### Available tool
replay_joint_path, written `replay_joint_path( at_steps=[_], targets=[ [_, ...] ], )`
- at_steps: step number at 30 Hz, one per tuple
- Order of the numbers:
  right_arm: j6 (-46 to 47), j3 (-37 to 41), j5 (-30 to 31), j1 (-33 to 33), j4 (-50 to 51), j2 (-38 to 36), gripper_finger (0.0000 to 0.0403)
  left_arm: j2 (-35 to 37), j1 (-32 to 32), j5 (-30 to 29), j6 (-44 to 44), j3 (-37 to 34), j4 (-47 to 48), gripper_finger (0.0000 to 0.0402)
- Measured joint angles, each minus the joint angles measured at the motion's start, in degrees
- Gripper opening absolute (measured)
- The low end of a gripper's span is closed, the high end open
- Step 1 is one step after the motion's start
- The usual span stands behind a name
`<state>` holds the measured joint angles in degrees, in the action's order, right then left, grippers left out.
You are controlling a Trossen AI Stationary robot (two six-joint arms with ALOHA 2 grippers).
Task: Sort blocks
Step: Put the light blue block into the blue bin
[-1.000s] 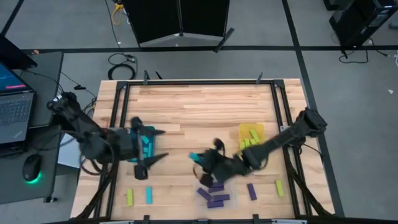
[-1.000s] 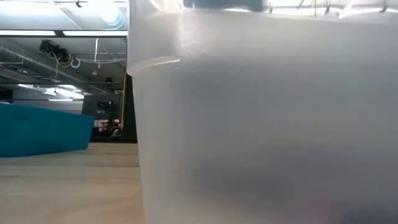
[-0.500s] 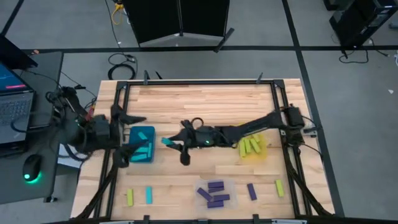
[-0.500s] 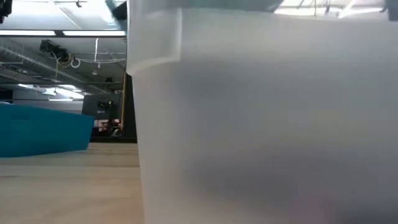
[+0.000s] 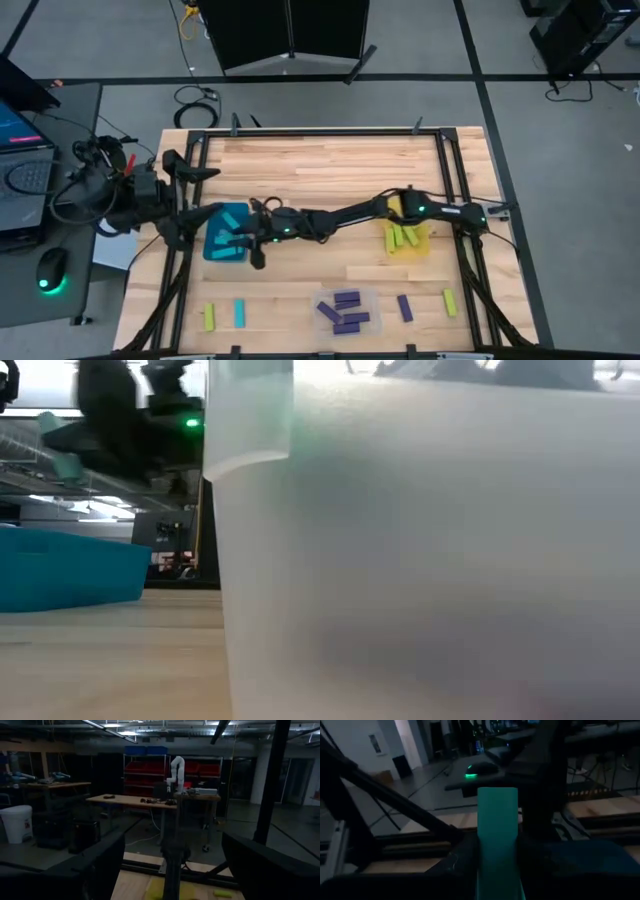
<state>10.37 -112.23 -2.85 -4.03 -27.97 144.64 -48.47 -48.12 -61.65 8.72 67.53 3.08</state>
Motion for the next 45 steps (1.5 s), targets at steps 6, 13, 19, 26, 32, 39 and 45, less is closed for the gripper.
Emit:
replay_joint_path(
  at_steps=[6, 13, 19, 26, 32, 39, 45],
  targets=[
    [-1.66, -12.42, 0.04, 0.15, 11.47, 6.37, 0.0159, -0.09, 0.0, -1.01, -3.63, 0.0, 3.94, 0.034],
    [-2.94, -10.5, 1.97, 1.0, 11.86, 3.99, 0.0296, -1.54, 0.0, -1.79, -9.1, -0.04, 7.75, 0.034],
    [-2.38, 4.7, 4.62, 1.54, -1.51, -3.42, 0.0304, -3.48, 0.0, -1.95, -11.96, -0.04, 9.47, 0.034],
    [-4.98, 38.6, 10.6, 0.99, -21.55, -24.33, 0.0265, -8.45, 0.06, -3.38, -22.76, -0.04, 16.8, 0.034],
    [-9.63, 59.9, 19.3, -2.54, -23.96, -44.38, 0.0244, -18.2, 1.42, -1.31, -48.63, -0.07, 29.48, 0.034],
    [-14.12, 79.33, 30.77, -8.6, -22.51, -69.83, 0.0236, -30.53, 1.33, 12.66, -75.05, -0.07, 33.65, 0.0335],
    [-13.16, 88.56, 36.37, -15.08, -12.19, -89.63, 0.0238, -39.83, 1.06, 25.79, -92.56, -0.07, 34.66, 0.0309]
  ],
)
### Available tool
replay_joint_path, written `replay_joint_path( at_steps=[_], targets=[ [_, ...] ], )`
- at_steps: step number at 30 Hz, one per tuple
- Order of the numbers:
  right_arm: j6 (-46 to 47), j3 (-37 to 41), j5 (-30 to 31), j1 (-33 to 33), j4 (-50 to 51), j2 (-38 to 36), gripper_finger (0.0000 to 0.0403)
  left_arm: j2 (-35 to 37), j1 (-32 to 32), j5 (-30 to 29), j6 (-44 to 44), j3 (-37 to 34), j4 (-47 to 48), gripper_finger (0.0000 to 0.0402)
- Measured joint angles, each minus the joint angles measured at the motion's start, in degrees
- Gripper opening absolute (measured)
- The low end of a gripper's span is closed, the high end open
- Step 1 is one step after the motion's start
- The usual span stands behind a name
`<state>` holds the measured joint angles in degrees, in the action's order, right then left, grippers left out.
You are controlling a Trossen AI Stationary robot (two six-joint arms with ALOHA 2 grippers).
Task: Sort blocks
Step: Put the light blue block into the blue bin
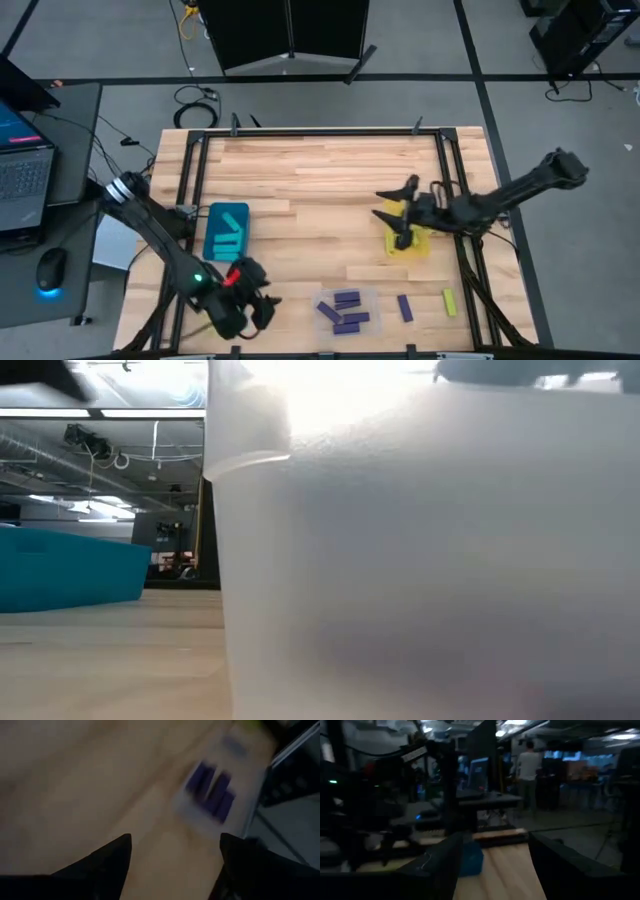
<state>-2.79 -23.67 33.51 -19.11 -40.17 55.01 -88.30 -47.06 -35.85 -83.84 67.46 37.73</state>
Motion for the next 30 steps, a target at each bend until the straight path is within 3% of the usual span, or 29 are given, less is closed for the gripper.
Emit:
replay_joint_path(
  at_steps=[6, 12, 17, 30],
  targets=[
    [2.05, 0.54, 5.96, -6.35, 14.59, -9.45, 0.0236, -7.17, -1.99, 14.42, -14.2, 0.0, 0.02, 0.0269],
    [2.18, 0.47, 7.54, -9.39, 15.46, -10.01, 0.0238, -11.08, -6.01, 23.81, -30.18, 2.02, 5.8, 0.024],
    [3.23, 0.45, 7.61, -10.2, 15.45, -8.86, 0.0235, -13.27, -8.84, 25.11, -40.63, 3.85, 9.22, 0.0238],
    [4.73, 0.43, 7.61, -13.88, 13.77, -7.72, 0.0233, -17.94, -8.14, 26.63, -42.26, 3.8, 10.68, 0.0272]
  ],
)
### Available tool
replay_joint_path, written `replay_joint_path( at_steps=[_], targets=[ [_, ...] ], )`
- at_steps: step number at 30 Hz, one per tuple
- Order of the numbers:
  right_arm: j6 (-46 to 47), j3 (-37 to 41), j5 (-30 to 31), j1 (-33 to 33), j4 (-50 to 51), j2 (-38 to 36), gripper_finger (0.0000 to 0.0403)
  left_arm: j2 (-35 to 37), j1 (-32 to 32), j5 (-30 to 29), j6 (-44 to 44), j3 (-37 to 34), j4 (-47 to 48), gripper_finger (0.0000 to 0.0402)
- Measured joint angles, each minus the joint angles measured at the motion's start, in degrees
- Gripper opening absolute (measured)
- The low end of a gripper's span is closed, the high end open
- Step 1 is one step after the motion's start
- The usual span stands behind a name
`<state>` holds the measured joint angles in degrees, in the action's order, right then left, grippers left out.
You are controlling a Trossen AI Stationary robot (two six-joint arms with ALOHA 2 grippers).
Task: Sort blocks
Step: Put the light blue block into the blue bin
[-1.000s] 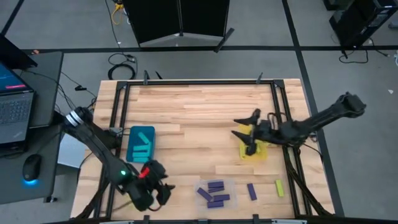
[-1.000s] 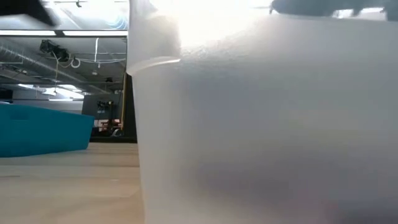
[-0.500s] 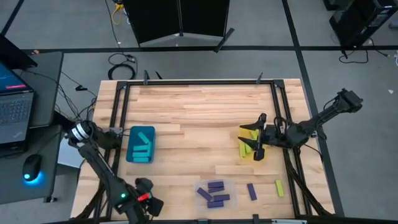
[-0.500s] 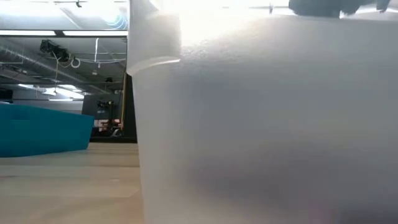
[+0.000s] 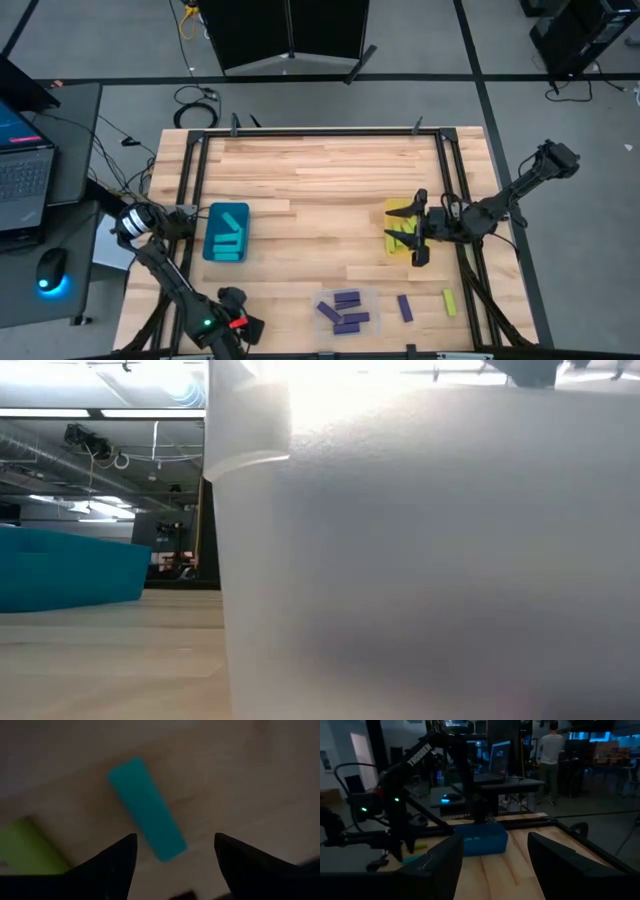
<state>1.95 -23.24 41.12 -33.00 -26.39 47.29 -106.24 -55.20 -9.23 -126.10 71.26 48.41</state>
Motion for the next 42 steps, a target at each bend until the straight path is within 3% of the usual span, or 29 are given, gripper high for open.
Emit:
replay_joint_path(
  at_steps=[6, 21, 25, 32, 39, 42],
  targets=[
    [-0.06, 0.0, 0.17, -1.29, -0.81, 0.0, 0.0227, -0.11, 0.34, 1.35, -0.05, -0.01, 2.77, 0.0278],
    [-0.99, -0.02, 2.75, -1.88, -2.47, 0.02, 0.0225, -4.79, 0.64, 1.28, 1.24, -0.17, -0.36, 0.0273],
    [-1.06, -0.04, 2.75, -1.88, -2.97, 0.02, 0.0224, -4.87, 0.55, 1.46, 2.68, -0.26, -0.1, 0.0232],
    [-1.06, -0.04, 2.73, -1.88, -3.58, 0.02, 0.0215, -4.98, 0.33, 1.04, 3.91, -0.33, 0.69, 0.0098],
    [-0.67, -0.04, 2.73, -1.92, -3.58, 0.02, 0.0213, -5.23, 0.28, -0.97, 6.2, 1.7, 3.01, 0.01],
    [-0.65, -0.04, 2.73, -1.92, -3.58, 0.02, 0.0213, -5.67, 0.18, -6.9, 7.08, 6.84, 9.91, 0.01]
  ],
)
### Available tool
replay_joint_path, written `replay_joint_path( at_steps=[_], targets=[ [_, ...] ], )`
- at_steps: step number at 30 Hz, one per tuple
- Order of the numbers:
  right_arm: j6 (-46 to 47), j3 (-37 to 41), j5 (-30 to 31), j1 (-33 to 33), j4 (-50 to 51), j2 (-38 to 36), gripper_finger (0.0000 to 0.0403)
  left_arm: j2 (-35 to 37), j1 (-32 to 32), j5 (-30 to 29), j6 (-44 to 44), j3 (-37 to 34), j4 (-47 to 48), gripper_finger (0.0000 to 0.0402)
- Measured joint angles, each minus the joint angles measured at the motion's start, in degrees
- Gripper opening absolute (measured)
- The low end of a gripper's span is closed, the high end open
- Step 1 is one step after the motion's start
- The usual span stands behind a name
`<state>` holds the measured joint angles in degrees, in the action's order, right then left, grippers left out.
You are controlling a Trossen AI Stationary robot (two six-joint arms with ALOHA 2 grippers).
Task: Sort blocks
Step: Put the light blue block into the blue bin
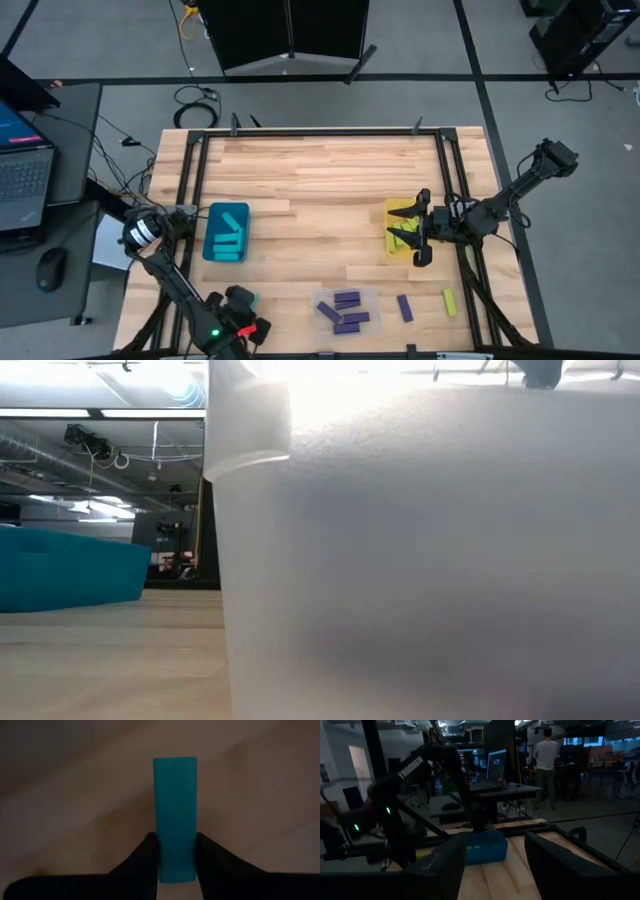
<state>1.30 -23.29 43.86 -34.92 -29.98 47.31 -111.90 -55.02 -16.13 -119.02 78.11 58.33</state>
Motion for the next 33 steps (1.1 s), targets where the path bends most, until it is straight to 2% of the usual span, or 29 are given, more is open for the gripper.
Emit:
replay_joint_path(
  at_steps=[8, 9, 11, 14, 20, 27, 31, 33],
  targets=[
    [-0.27, 0.0, -0.04, 0.0, -0.47, 0.0, 0.0209, 0.49, 0.53, -21.73, -0.66, 17.96, 26.99, 0.01],
    [-0.17, 0.0, -0.23, 0.0, -0.49, 0.0, 0.0209, 0.51, 1.08, -23.32, -1.87, 19.47, 31.07, 0.01],
    [0.13, 0.0, -0.79, -0.22, -0.62, 0.0, 0.021, 1.44, 3.17, -23.85, -1.54, 19.86, 31.15, 0.01],
    [0.06, -0.02, -1.44, -1.12, -1.86, 0.31, 0.021, 4.6, 6.88, -24.23, 0.57, 16.11, 32.21, 0.01],
    [0.23, -0.04, -1.48, -4.02, -2.28, 1.13, 0.0209, 11.62, 14.18, -18.47, 3.43, 4.32, 31.42, 0.01],
    [0.47, -0.04, -1.44, -7.12, -4.1, 2.4, 0.0209, 24.33, 17.85, -8.55, 2.23, -11.47, 28.69, 0.01],
    [0.66, -0.04, -1.42, -7.58, -4.33, 3.6, 0.0206, 28.77, 18.92, -8.01, 2.52, -18.91, 23.13, 0.0101],
    [1.0, -0.46, -1.42, -7.61, -3.52, 4.57, 0.0206, 29.76, 19.39, -7.82, 2.83, -21.26, 21.58, 0.0121]
  ],
)
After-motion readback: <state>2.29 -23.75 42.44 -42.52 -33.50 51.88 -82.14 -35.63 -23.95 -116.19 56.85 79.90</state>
